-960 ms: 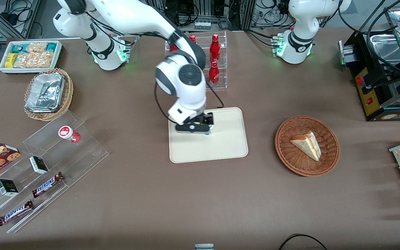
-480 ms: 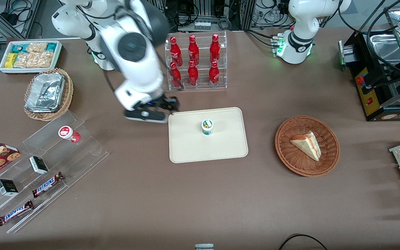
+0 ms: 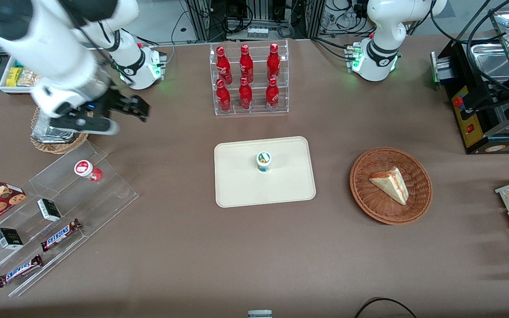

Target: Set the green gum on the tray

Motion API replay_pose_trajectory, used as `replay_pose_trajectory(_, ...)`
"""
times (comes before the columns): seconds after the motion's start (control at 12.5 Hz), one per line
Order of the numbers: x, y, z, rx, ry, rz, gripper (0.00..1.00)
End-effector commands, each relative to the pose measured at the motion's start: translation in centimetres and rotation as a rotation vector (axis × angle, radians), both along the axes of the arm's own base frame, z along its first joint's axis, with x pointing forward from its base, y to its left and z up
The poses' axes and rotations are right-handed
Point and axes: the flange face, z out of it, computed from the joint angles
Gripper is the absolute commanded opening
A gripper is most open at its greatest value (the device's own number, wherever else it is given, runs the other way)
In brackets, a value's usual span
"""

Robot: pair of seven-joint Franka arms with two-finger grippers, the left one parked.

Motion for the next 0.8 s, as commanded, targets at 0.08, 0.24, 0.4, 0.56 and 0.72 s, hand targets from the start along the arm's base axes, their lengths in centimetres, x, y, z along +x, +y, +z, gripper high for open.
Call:
replay_pose_trajectory(0.08,-1.0,-8.1,2.0,0.033,0.026,0.057,1.00)
replay_pose_trajectory(0.24,-1.5,-11.9,1.6,0.046,0.049,0.073,1.00)
replay_pose_trajectory(0.4,-2.4,-13.7,1.4,0.052,0.045,0.068,1.00)
replay_pose_trajectory(0.56,-2.5,-15.2,1.4,0.057,0.038,0.072,1.00)
replay_pose_trajectory(0.72,-2.4,-16.5,1.4,0.052,0.037,0.082,1.00)
